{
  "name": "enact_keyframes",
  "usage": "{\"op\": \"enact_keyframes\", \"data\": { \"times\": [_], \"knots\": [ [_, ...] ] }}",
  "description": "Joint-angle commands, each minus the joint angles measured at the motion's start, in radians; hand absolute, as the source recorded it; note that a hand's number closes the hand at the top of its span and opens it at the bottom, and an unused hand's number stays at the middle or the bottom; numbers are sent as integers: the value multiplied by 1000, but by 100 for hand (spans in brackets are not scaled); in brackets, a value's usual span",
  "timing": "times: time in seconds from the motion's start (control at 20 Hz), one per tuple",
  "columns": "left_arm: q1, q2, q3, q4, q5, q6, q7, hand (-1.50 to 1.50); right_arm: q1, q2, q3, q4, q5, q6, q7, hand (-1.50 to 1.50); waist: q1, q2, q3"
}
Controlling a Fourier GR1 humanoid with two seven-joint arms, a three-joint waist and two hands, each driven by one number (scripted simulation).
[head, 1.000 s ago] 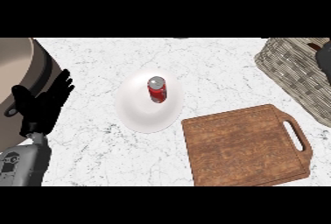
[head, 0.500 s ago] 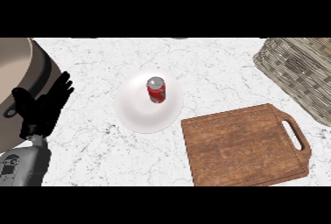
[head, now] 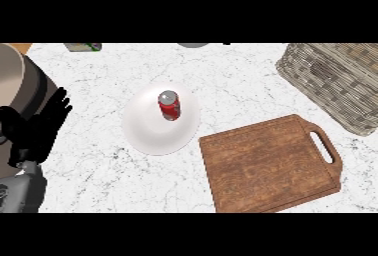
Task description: Pick the cupcake from the cutting board and place it in the basket
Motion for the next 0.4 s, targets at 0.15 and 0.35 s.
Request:
{"op": "enact_keyframes", "data": {
  "times": [0.15,0.35],
  "knots": [
    [46,4,17,-57,13,10,45,0,320,11,0,-367,-136,218,49,-150,-32,-14,-2],
    [59,-3,10,-42,8,-1,5,0,546,36,-30,-606,-240,304,46,-150,-42,-9,-1]
  ]
}}
